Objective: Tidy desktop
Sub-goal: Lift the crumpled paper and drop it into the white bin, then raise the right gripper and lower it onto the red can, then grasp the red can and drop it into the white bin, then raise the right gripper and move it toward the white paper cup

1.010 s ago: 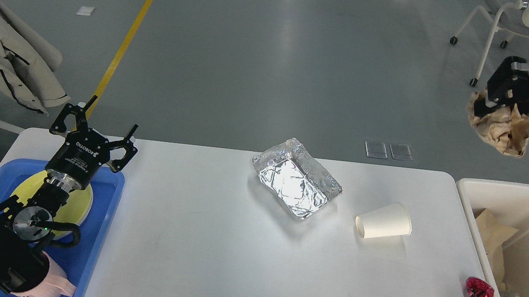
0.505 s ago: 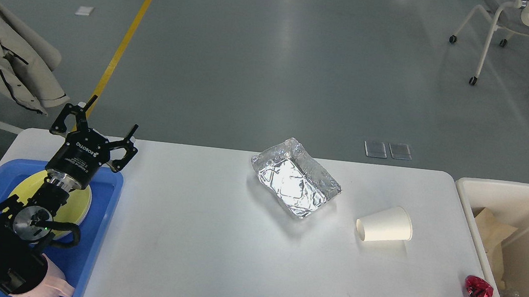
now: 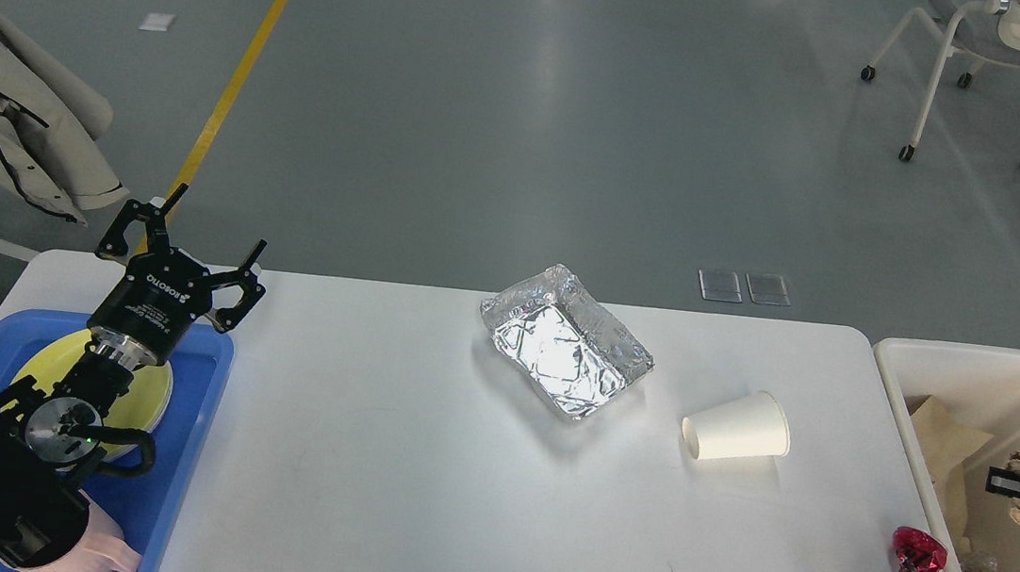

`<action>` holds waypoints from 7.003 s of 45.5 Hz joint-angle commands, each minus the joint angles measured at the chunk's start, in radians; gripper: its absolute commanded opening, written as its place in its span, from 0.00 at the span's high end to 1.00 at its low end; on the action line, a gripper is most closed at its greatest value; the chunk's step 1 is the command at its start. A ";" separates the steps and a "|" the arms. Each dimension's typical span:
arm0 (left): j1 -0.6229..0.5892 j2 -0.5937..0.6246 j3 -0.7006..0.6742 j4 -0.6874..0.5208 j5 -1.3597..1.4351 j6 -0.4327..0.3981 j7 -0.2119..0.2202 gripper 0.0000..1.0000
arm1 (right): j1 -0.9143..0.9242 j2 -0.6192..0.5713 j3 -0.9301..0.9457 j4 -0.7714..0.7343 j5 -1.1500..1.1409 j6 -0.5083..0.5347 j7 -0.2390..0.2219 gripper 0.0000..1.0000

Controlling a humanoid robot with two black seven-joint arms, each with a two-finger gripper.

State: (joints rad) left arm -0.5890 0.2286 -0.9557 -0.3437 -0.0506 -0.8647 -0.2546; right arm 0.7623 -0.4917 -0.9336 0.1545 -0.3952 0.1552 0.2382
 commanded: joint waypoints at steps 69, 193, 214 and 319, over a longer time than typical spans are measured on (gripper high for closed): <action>0.000 0.000 0.000 0.000 0.000 0.001 0.000 0.00 | 1.602 -0.226 -0.392 1.367 -0.053 0.635 -0.016 0.00; 0.000 0.000 0.000 0.000 0.000 0.000 0.000 0.00 | 1.662 -0.290 -0.541 1.084 -0.181 0.612 -0.056 1.00; 0.000 0.000 0.000 0.000 0.000 0.000 0.000 0.00 | 0.168 -0.147 -0.074 0.242 0.079 -0.068 -0.063 1.00; 0.000 0.000 0.000 0.000 0.000 0.000 0.000 0.00 | 0.562 0.234 -0.059 0.496 0.435 0.236 -0.379 0.00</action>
State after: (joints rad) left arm -0.5890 0.2287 -0.9557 -0.3436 -0.0506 -0.8642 -0.2547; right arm 1.3472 -0.2540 -1.0813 0.6658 -0.0728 0.3961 -0.0012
